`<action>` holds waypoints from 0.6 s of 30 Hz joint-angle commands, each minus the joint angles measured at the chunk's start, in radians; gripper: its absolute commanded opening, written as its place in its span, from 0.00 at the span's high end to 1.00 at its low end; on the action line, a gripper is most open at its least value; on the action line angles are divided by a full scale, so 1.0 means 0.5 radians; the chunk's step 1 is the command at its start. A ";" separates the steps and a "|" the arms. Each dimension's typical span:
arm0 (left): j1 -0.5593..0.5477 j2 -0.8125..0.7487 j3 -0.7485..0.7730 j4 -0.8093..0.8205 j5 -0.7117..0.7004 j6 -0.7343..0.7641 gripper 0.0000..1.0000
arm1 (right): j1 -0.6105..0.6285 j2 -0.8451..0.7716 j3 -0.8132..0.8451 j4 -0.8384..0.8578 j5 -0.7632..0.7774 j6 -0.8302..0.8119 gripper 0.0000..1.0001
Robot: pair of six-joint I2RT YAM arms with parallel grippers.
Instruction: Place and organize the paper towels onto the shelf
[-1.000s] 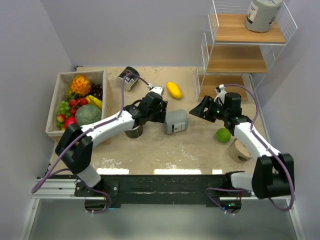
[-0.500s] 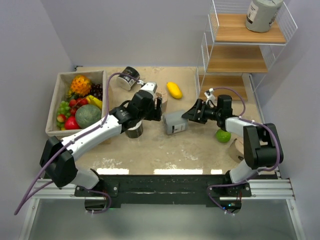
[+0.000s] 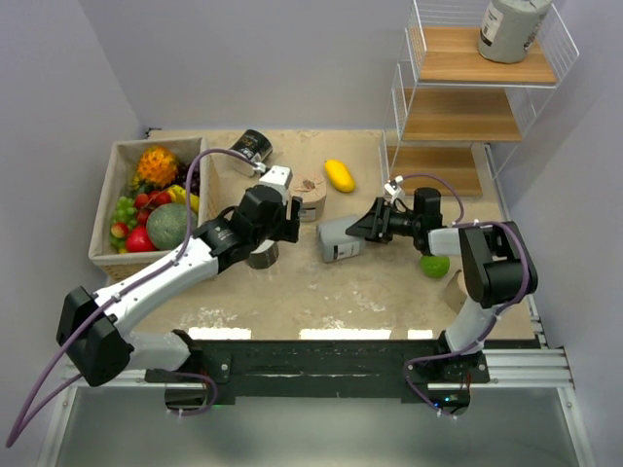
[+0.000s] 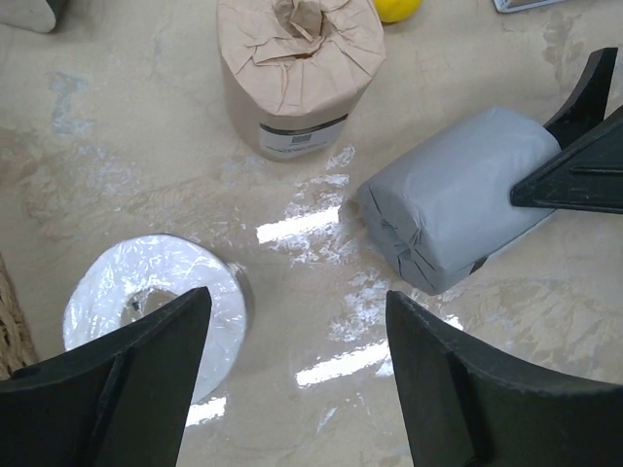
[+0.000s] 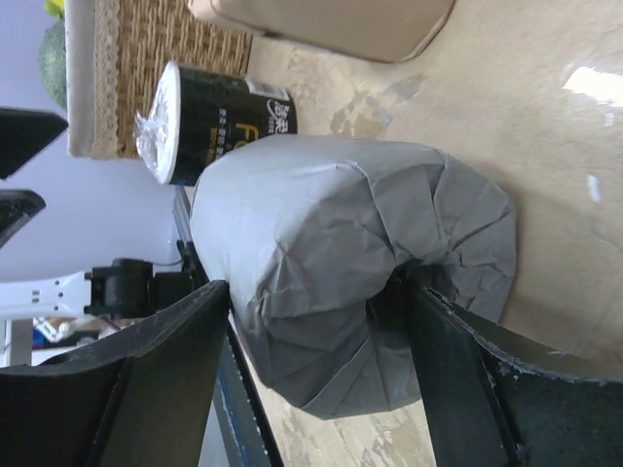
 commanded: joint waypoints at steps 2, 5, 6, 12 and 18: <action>0.002 -0.093 -0.076 0.044 -0.108 0.097 0.22 | 0.076 0.030 0.066 0.067 -0.061 -0.043 0.34; 0.008 -0.176 -0.126 0.084 -0.148 0.149 0.22 | 0.073 -0.010 0.060 -0.031 -0.043 -0.117 0.43; 0.005 -0.201 -0.144 0.099 -0.190 0.180 0.21 | 0.079 -0.059 0.056 -0.089 -0.019 -0.172 0.49; 0.008 -0.305 -0.230 0.163 -0.310 0.251 0.21 | 0.263 -0.393 0.194 -0.837 0.453 -0.634 0.53; 0.008 -0.458 -0.356 0.237 -0.366 0.269 0.20 | 0.511 -0.657 0.482 -1.586 1.444 -0.733 0.56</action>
